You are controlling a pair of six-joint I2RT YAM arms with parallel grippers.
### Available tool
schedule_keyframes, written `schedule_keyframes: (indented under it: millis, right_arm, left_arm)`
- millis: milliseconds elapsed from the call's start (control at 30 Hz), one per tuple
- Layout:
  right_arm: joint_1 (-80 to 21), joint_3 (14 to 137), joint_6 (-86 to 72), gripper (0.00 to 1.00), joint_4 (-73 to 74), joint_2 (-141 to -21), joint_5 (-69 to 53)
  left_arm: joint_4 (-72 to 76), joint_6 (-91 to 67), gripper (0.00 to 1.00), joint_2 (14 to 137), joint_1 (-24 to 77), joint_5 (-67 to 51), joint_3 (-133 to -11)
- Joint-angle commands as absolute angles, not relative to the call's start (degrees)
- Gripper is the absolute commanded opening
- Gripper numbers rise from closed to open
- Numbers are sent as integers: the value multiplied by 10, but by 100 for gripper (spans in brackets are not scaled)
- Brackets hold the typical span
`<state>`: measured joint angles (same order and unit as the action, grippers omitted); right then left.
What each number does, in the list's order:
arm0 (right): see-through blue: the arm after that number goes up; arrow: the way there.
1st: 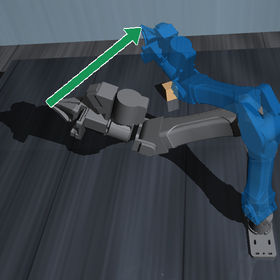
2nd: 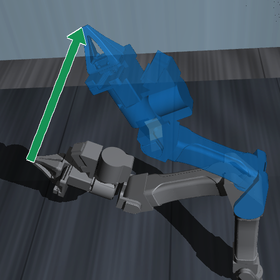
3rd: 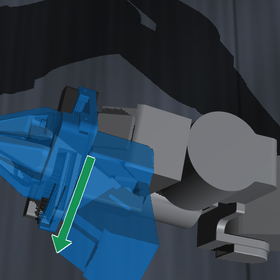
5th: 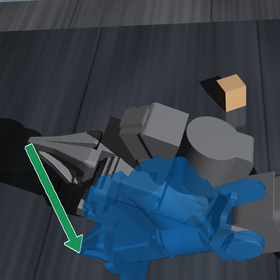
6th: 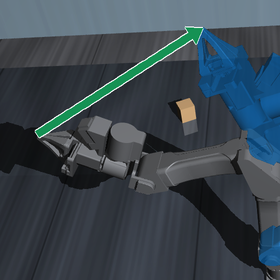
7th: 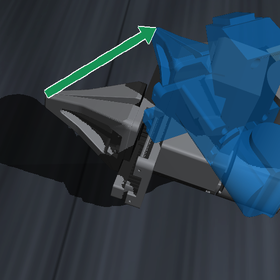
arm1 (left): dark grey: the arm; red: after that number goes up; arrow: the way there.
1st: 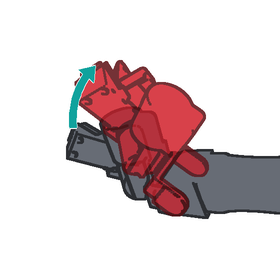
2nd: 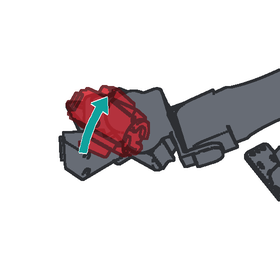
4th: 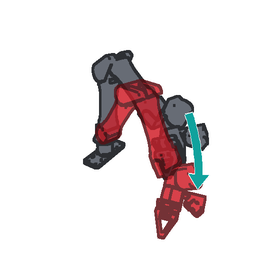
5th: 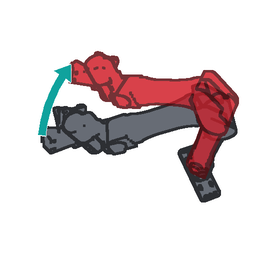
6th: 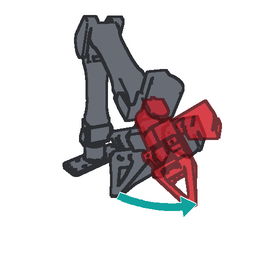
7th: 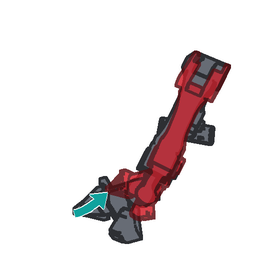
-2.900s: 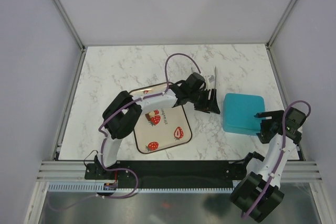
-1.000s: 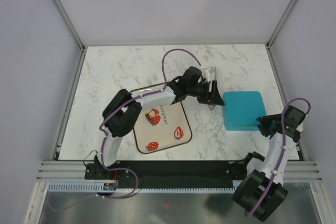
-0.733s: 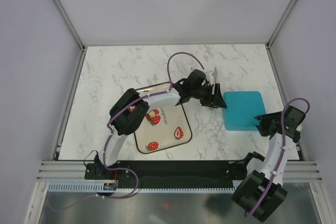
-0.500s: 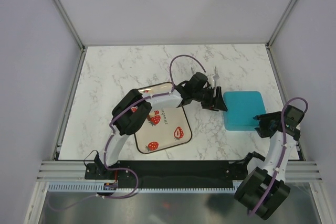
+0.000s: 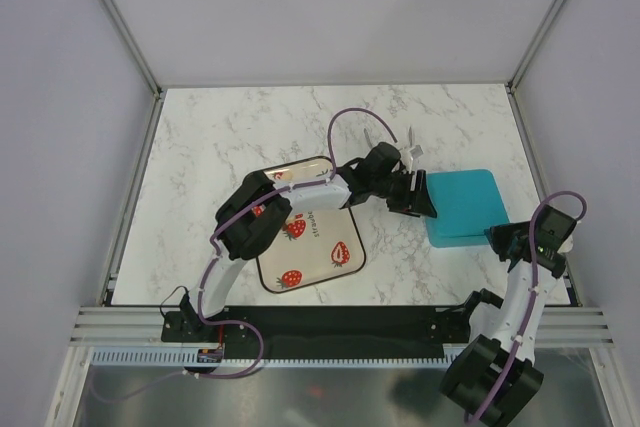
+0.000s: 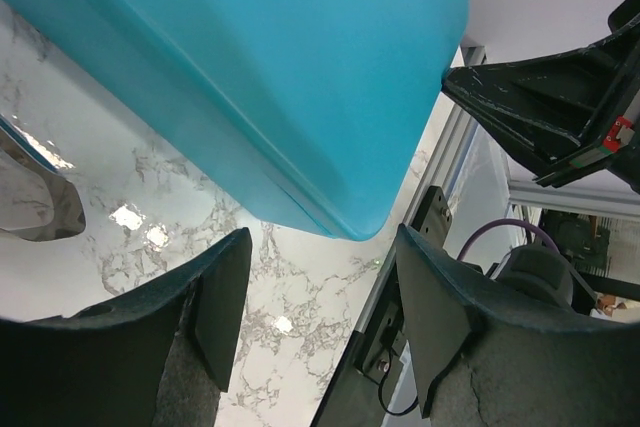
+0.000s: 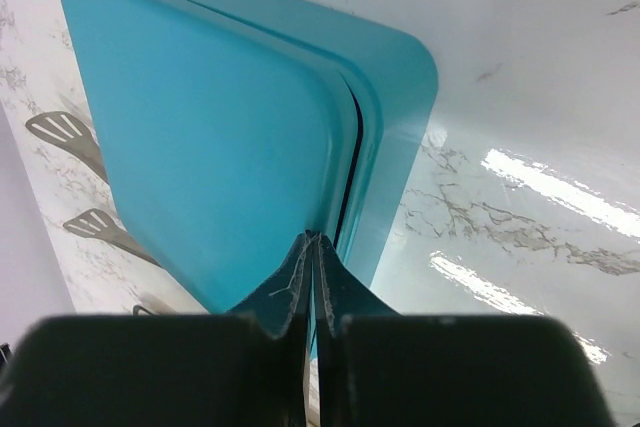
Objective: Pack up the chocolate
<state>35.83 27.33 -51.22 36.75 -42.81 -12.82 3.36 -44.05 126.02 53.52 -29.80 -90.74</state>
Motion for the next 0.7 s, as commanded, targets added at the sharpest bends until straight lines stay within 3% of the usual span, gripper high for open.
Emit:
schedule_keyframes:
  millis: [0, 200, 333, 433, 667]
  right_arm:
    - [356, 255, -502, 4, 403, -426, -90]
    - [356, 228, -497, 6, 403, -426, -78]
    - [356, 240, -490, 25, 412, -428, -83]
    - [356, 294, -473, 32, 423, -430, -94]
    - [356, 434, -447, 36, 447, -460, -121]
  left_arm:
    - [52, -446, 67, 1254, 539, -278, -908]
    - [52, -446, 66, 1259, 540, -274, -900]
    - [52, -442, 65, 1255, 540, -282, -891]
    - [52, -432, 66, 1236, 541, -280, -882]
    - [38, -411, 66, 1173, 539, -272, -874]
